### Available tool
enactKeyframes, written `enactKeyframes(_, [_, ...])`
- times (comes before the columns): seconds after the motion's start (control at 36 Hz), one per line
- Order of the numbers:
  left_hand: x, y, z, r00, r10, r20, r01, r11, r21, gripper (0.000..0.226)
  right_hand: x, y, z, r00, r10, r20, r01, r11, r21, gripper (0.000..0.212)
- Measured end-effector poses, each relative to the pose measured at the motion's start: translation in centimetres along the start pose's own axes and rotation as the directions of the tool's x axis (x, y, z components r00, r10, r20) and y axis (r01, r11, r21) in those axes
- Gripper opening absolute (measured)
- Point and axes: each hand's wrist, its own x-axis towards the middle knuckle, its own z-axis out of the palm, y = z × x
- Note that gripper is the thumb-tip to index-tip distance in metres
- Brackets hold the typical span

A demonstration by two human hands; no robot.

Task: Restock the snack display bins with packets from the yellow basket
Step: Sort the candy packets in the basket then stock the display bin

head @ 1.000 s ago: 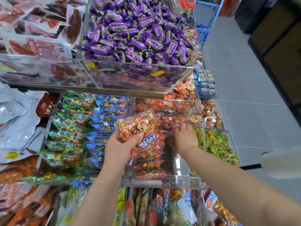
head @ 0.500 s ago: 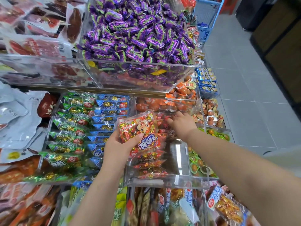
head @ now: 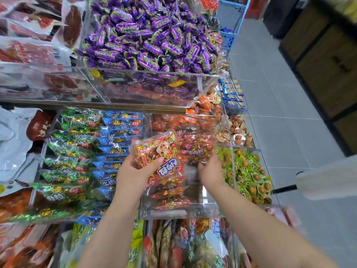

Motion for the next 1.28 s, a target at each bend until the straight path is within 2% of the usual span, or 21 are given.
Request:
enactKeyframes(0.06, [0.1,0.0,-0.1,1.000,-0.007,0.004,0.007,1.000,-0.009,0.035,0.0,0.2,0.2,1.000,-0.016,0.023,0.015,0.998,0.059,0.076])
enactKeyframes(0.14, [0.1,0.0,-0.2,1.000,-0.010,-0.004,0.010,1.000,-0.007,0.036,0.8,-0.2,0.2,0.999,-0.038,0.022,0.037,0.998,0.049,0.070])
enactKeyframes(0.28, [0.0,0.1,0.1,1.000,-0.007,-0.011,0.007,0.999,0.044,0.053,2.0,-1.7,0.2,0.997,0.026,0.071,-0.013,0.985,-0.172,0.066])
enactKeyframes(0.36, [0.0,0.2,0.1,1.000,-0.007,-0.003,0.007,0.998,0.069,0.047,2.5,-2.3,-0.1,0.989,0.074,0.131,-0.041,0.971,-0.235,0.075])
enactKeyframes(0.44, [0.1,0.2,0.1,1.000,-0.027,0.015,0.025,0.991,0.129,0.046,2.2,-3.1,-0.8,0.978,0.113,0.174,-0.081,0.980,-0.182,0.075])
enactKeyframes(0.5, [0.0,0.4,0.0,0.999,-0.049,0.020,0.045,0.986,0.158,0.067,1.3,-3.9,-2.0,0.989,0.080,0.123,-0.066,0.991,-0.118,0.058])
enactKeyframes(0.56, [0.0,0.6,-0.1,0.998,-0.061,0.031,0.055,0.985,0.162,0.084,-0.2,-4.8,-3.6,0.999,-0.042,0.025,0.040,0.997,0.062,0.042])
enactKeyframes(0.61, [-0.3,1.0,0.2,0.998,-0.058,0.023,0.054,0.988,0.143,0.085,-2.6,-5.8,-5.4,0.991,-0.133,0.014,0.123,0.948,0.293,0.025])
enactKeyframes(0.64, [-0.6,1.1,0.4,0.998,-0.063,0.015,0.061,0.991,0.117,0.080,-3.8,-6.2,-6.1,0.987,-0.144,0.069,0.106,0.914,0.390,0.019])
enactKeyframes(0.72, [-1.0,1.2,1.6,0.997,-0.079,-0.008,0.079,0.996,-0.046,0.042,-7.1,-6.6,-6.6,0.940,-0.061,0.337,-0.129,0.848,0.514,0.037])
enactKeyframes(0.78, [-1.5,1.1,2.6,0.997,-0.072,-0.004,0.071,0.993,-0.094,0.057,-8.5,-6.5,-6.0,0.884,-0.012,0.467,-0.323,0.708,0.629,0.042])
enactKeyframes(0.81, [-1.8,1.0,3.0,0.997,-0.078,0.001,0.078,0.993,-0.088,0.064,-9.0,-6.4,-5.6,0.862,-0.012,0.507,-0.395,0.612,0.685,0.039])
enactKeyframes(0.86, [-2.2,0.8,3.8,0.998,-0.063,0.002,0.063,0.994,-0.095,0.037,-9.7,-6.1,-5.0,0.847,-0.020,0.531,-0.460,0.473,0.751,0.045])
enactKeyframes(0.89, [-2.4,0.8,4.0,0.998,-0.057,0.009,0.058,0.994,-0.096,0.027,-10.0,-6.1,-4.8,0.849,-0.018,0.528,-0.470,0.432,0.770,0.050])
enactKeyframes(0.94, [-2.5,0.5,4.3,0.999,-0.044,0.005,0.045,0.997,-0.063,0.036,-10.3,-6.0,-4.6,0.849,0.020,0.528,-0.491,0.400,0.774,0.057])
enactKeyframes(1.0, [-2.8,0.5,4.5,0.999,-0.050,-0.014,0.049,0.997,-0.064,0.061,-10.3,-6.0,-4.8,0.852,0.051,0.522,-0.489,0.439,0.754,0.061])
enactKeyframes(1.06, [-2.9,0.7,4.2,0.999,-0.036,-0.039,0.032,0.994,-0.106,0.068,-9.9,-6.1,-5.9,0.868,0.015,0.496,-0.448,0.456,0.769,0.066])
enactKeyframes(1.14, [-2.5,0.6,3.0,0.993,-0.062,-0.101,0.049,0.990,-0.129,0.084,-8.3,-6.3,-8.8,0.949,-0.052,0.311,-0.247,0.491,0.835,0.053])
enactKeyframes(1.19, [-2.2,0.9,2.0,0.988,-0.051,-0.146,0.030,0.989,-0.145,0.080,-6.5,-6.3,-10.9,0.992,-0.069,0.108,-0.038,0.647,0.762,0.031])
enactKeyframes(1.25, [-1.8,1.0,1.2,0.985,-0.050,-0.165,0.023,0.986,-0.164,0.077,-4.6,-6.7,-12.5,0.990,-0.142,-0.014,0.131,0.863,0.488,0.026])
enactKeyframes(1.28, [-1.7,1.0,0.8,0.983,-0.041,-0.179,0.014,0.988,-0.152,0.076,-3.7,-7.0,-13.0,0.981,-0.194,-0.006,0.186,0.936,0.298,0.028])
